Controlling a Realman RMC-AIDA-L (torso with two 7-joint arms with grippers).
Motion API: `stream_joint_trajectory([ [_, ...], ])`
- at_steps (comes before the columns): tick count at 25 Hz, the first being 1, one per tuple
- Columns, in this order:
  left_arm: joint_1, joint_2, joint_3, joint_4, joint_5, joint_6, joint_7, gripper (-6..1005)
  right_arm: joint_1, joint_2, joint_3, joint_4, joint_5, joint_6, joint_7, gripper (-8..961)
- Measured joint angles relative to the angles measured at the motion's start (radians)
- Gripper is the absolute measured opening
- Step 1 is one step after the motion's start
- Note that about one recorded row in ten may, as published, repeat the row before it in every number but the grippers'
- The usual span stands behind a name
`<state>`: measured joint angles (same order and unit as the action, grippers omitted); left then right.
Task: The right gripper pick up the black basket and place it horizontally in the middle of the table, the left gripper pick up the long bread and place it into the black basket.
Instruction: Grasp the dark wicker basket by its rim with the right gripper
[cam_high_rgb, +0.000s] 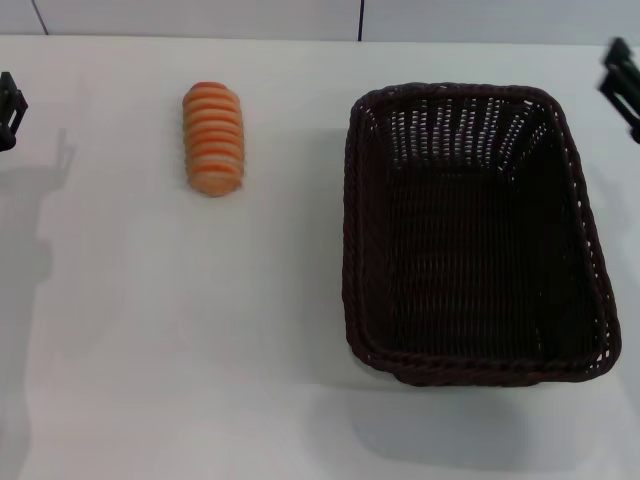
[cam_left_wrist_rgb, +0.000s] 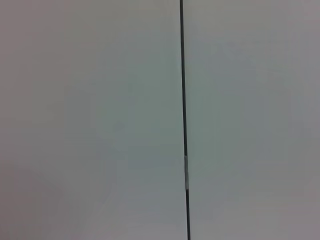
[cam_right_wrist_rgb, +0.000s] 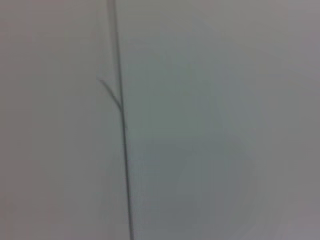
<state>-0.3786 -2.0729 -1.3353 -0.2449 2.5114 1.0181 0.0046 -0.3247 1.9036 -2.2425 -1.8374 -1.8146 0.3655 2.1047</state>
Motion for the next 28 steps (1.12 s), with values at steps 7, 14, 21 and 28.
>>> stream_joint_trajectory([
  [7,-0.002,-0.001,-0.001,0.001,0.000,-0.003,0.000,847,-0.179,0.169,0.277,-0.186,0.127,-0.503,-0.166,816],
  [14,-0.005,-0.001,-0.001,-0.002,0.000,-0.008,-0.001,846,-0.155,0.171,0.459,-0.167,0.247,-0.753,-0.128,815],
  [21,-0.015,-0.001,-0.008,-0.002,0.000,-0.015,-0.002,846,-0.072,0.169,0.730,-0.146,0.368,-1.125,0.079,814],
  [28,-0.029,-0.001,-0.013,-0.001,0.000,-0.027,-0.002,847,0.023,0.173,1.005,-0.010,0.365,-1.413,0.272,813],
])
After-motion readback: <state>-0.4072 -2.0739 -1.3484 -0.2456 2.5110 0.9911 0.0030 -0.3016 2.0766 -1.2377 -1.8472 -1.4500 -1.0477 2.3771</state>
